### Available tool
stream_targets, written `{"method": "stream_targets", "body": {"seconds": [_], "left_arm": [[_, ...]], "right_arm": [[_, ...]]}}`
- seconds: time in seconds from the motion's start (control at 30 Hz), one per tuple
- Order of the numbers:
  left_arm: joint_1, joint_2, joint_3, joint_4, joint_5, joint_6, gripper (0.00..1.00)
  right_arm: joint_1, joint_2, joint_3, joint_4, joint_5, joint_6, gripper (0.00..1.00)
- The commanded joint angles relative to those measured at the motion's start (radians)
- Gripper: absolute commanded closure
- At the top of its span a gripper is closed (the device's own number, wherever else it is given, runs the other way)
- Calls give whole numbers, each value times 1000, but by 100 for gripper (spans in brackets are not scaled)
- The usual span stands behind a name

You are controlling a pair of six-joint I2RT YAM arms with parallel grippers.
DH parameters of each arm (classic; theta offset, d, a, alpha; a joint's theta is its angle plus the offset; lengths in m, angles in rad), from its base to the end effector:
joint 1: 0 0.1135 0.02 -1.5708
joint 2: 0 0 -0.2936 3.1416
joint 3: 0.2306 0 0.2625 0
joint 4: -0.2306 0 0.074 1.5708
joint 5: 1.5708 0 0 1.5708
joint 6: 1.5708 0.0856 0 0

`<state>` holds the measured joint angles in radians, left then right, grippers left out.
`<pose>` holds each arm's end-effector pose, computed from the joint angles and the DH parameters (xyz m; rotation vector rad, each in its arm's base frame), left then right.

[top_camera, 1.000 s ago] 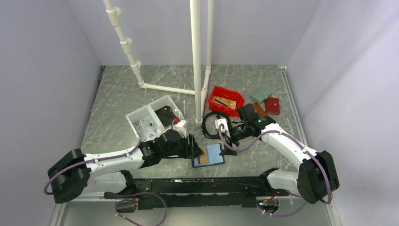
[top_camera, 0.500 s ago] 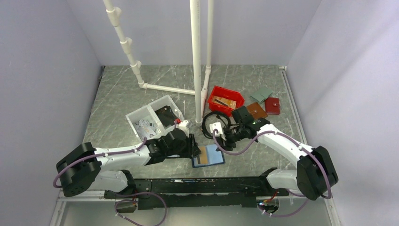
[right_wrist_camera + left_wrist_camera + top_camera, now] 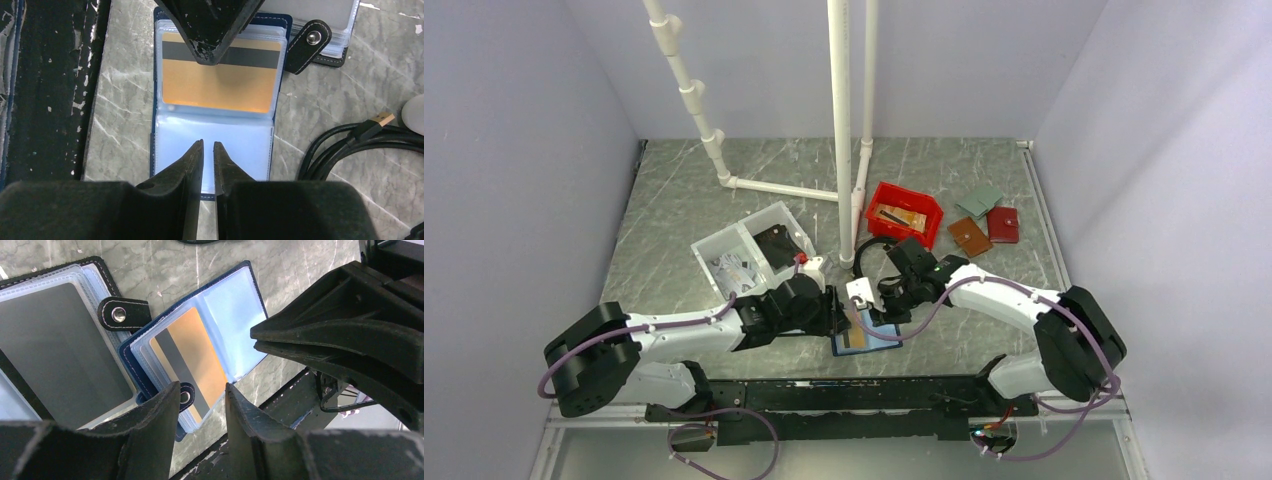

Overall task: Take the credit cards out of the card holder
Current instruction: Pick up the card holder from the center of the board.

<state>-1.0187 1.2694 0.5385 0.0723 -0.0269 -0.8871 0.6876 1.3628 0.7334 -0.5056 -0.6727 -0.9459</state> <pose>0.1537 -0.2452 0.1703 0.1435 2.4212 -0.9510 0.1677 0.2067 0.1711 -1.9683 1.5813 0.8010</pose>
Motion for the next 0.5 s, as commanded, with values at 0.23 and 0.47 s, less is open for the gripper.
{"method": "stream_targets", "body": {"seconds": [0.23,0.47], "left_arm": [[-4,2,-28,46,-26,-30,54],[-4,18,-48,105,-4,-35,53]], "right_arm": [[78,57,16,68,87,35,87],[99,95,28,76,130,52,87]]}}
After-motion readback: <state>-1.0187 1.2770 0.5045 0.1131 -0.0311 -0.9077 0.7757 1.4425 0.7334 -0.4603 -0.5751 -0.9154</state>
